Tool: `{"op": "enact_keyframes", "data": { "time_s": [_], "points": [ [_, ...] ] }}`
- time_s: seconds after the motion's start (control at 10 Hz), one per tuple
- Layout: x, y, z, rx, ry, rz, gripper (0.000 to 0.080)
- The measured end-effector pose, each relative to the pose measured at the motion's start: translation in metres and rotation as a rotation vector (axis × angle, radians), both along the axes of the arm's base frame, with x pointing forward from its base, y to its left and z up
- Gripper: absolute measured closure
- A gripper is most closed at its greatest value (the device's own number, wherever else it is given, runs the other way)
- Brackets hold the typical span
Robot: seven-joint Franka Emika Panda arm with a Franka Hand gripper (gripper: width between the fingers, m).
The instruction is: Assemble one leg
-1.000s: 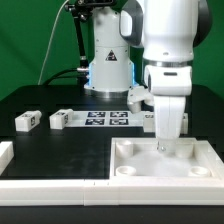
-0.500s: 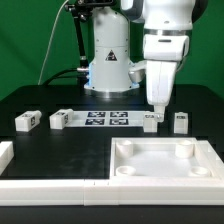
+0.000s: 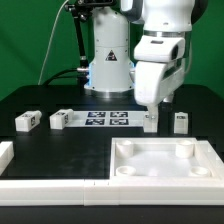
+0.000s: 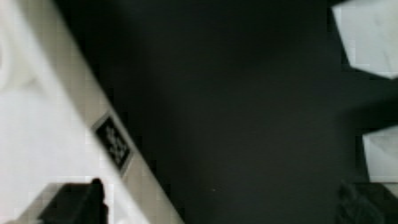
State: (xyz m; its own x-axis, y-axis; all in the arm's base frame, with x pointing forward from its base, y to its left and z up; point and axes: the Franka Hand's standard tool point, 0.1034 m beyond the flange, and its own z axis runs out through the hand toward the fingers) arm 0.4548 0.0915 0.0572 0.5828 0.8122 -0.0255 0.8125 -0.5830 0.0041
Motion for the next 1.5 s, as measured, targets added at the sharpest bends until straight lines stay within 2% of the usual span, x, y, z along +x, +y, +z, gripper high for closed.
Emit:
{"op": "enact_keyframes", "data": {
  "time_s": [0.2,0.3,0.4,0.6,0.9,1.0,1.1,1.3,1.4,1.5],
  "points": [
    [-0.016,0.003,-0.007,0.004,0.008,-0.238,0.015],
    [-0.022,0.009,-0.009,0.009,0.004,-0.403,0.015],
    [-0.029,0.023,-0.011,0.008,0.0,-0.547,0.015],
    [-0.034,0.039,-0.012,0.015,0.011,-0.788,0.015],
    [-0.035,0.045,-0.012,0.032,0.032,-1.067,0.015],
    [-0.035,0.045,-0.012,0.03,0.034,-1.043,0.015],
    [-0.037,0.043,-0.012,0.008,0.06,-1.038,0.015],
    [-0.038,0.043,-0.012,-0.002,0.071,-1.038,0.015],
    [-0.049,0.042,-0.012,-0.085,0.175,-1.047,0.015],
    [-0.046,0.044,-0.01,-0.124,0.235,-1.043,0.015]
  ]
}}
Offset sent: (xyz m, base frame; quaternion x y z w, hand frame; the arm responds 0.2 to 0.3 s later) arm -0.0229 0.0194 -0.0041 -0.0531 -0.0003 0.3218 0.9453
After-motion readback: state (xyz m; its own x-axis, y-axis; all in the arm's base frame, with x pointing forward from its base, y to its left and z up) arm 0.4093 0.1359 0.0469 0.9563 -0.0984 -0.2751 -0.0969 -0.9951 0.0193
